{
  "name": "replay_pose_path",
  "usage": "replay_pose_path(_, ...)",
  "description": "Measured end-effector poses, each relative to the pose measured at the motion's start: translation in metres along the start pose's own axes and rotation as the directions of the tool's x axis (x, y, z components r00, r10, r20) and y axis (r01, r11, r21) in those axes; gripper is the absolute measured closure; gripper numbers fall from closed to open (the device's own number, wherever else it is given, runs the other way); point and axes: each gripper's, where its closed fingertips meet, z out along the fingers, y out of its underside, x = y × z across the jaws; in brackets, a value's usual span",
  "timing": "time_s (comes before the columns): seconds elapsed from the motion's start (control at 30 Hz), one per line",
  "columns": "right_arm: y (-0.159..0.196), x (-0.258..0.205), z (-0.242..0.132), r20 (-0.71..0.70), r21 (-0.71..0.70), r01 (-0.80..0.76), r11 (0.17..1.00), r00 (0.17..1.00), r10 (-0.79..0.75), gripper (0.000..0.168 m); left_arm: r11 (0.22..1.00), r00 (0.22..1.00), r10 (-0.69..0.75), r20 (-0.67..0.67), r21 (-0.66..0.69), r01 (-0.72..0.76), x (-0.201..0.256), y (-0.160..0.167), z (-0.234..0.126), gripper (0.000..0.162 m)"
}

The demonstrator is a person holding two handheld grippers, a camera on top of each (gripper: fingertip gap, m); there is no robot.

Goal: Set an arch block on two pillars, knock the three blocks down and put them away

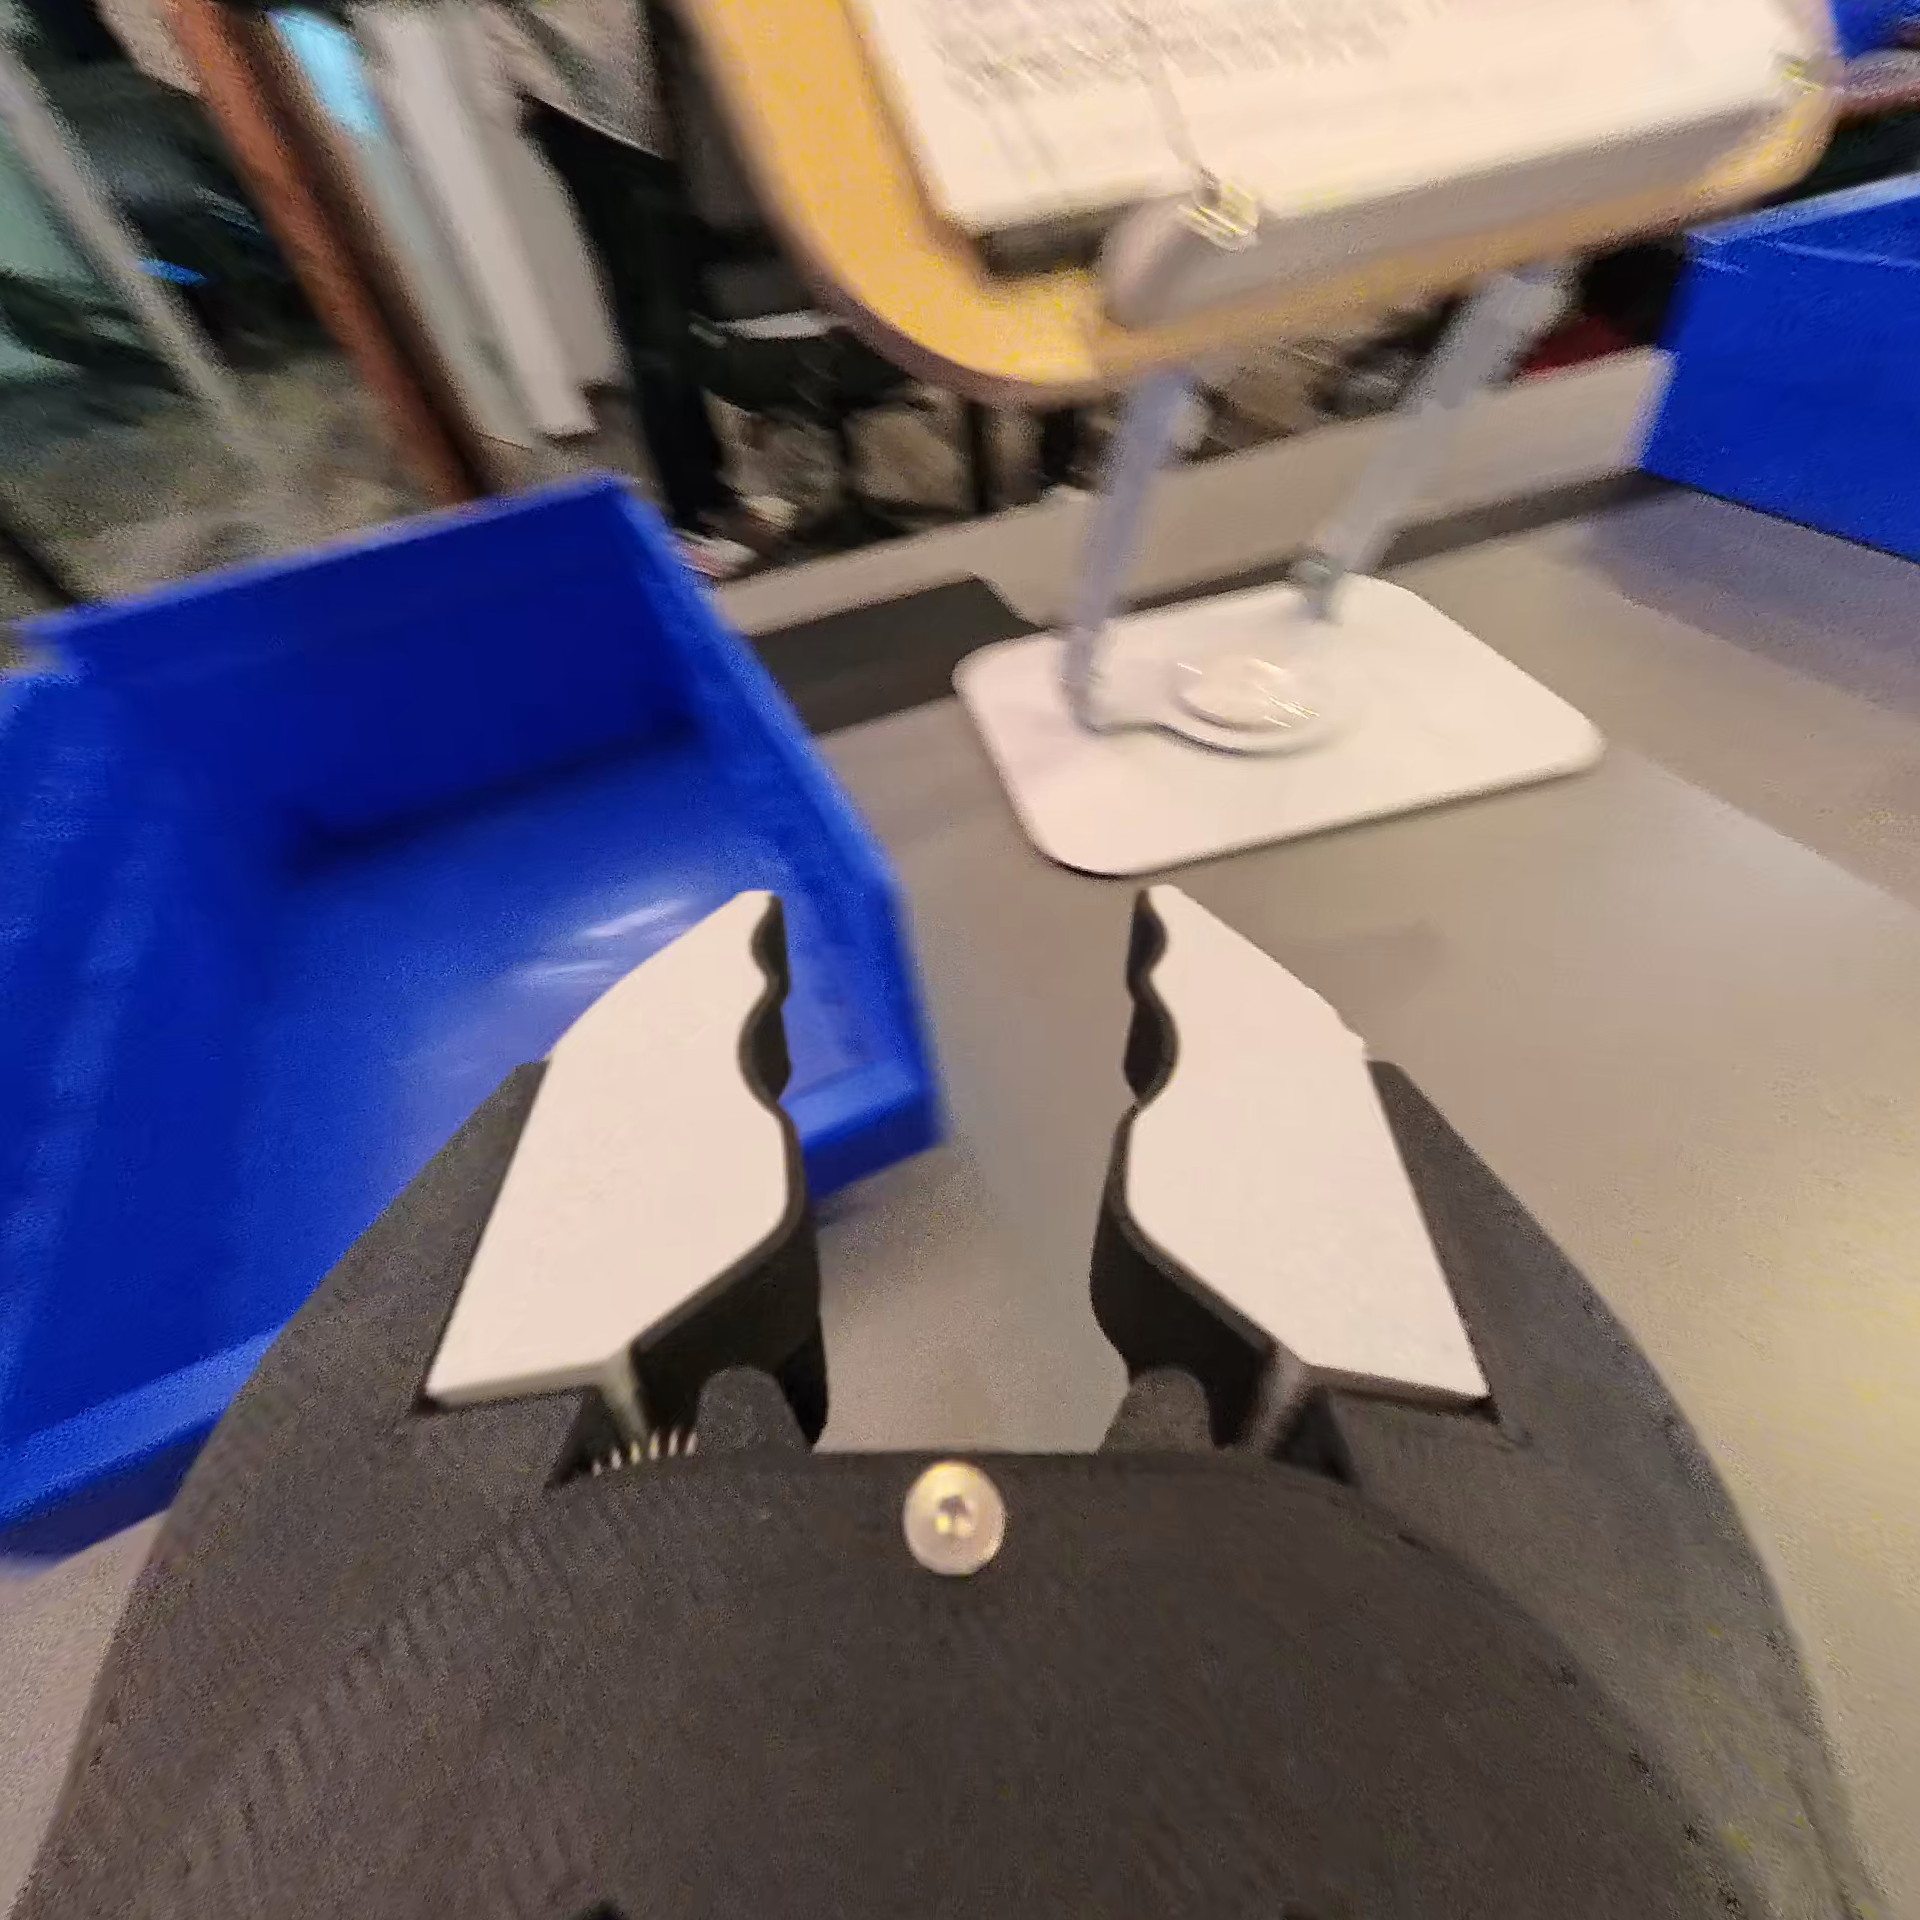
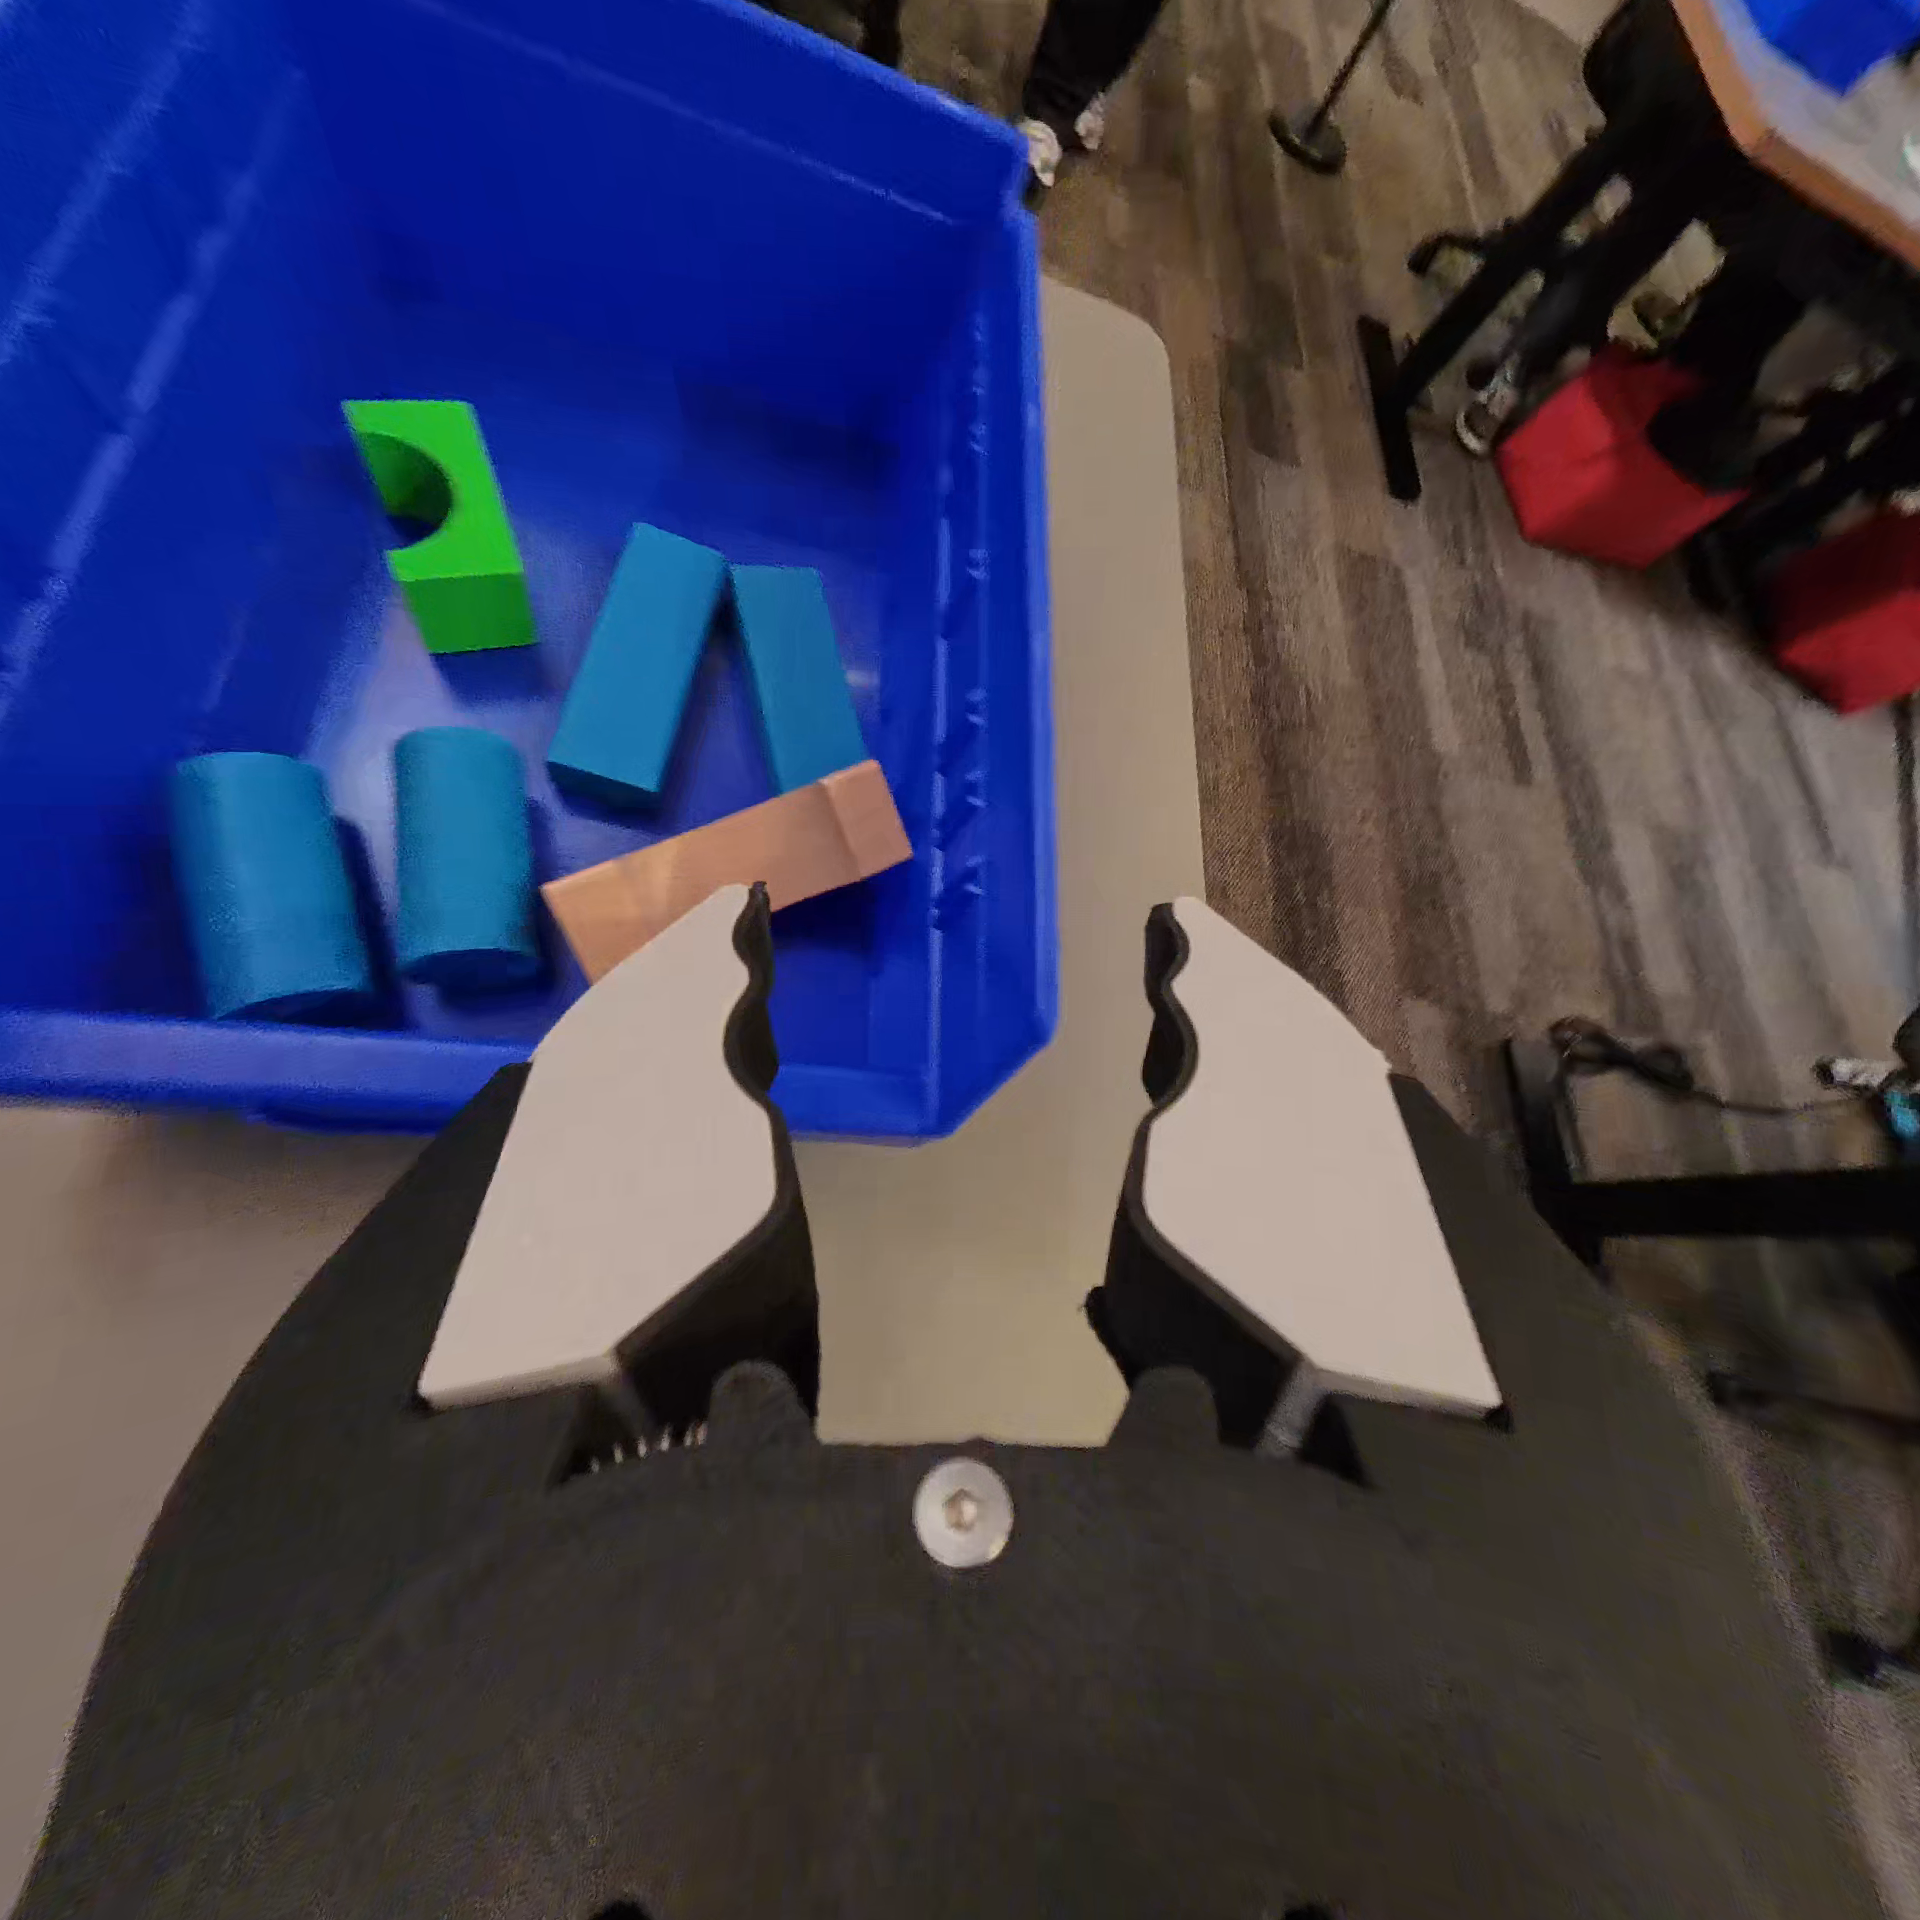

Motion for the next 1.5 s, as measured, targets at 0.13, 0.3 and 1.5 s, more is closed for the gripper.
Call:
replay_pose_path(0.13,0.022,0.012,0.025,0.041,-0.041,-0.123,0.992,0.991,0.125,0.101,0.995,0.953,-0.078,0.293,0.081,0.056,-0.091,-0.010,-0.041,0.082)
replay_pose_path(0.3,0.023,-0.006,0.046,0.197,-0.028,-0.186,0.982,0.962,0.188,0.130,0.959,0.895,-0.266,0.357,0.008,0.282,-0.170,0.039,-0.040,0.067)
replay_pose_path(1.5,0.065,-0.112,-0.053,0.636,0.109,0.139,0.984,0.751,-0.177,0.163,0.931,0.893,-0.234,-0.384,-0.354,0.091,-0.113,0.126,-0.193,0.157)
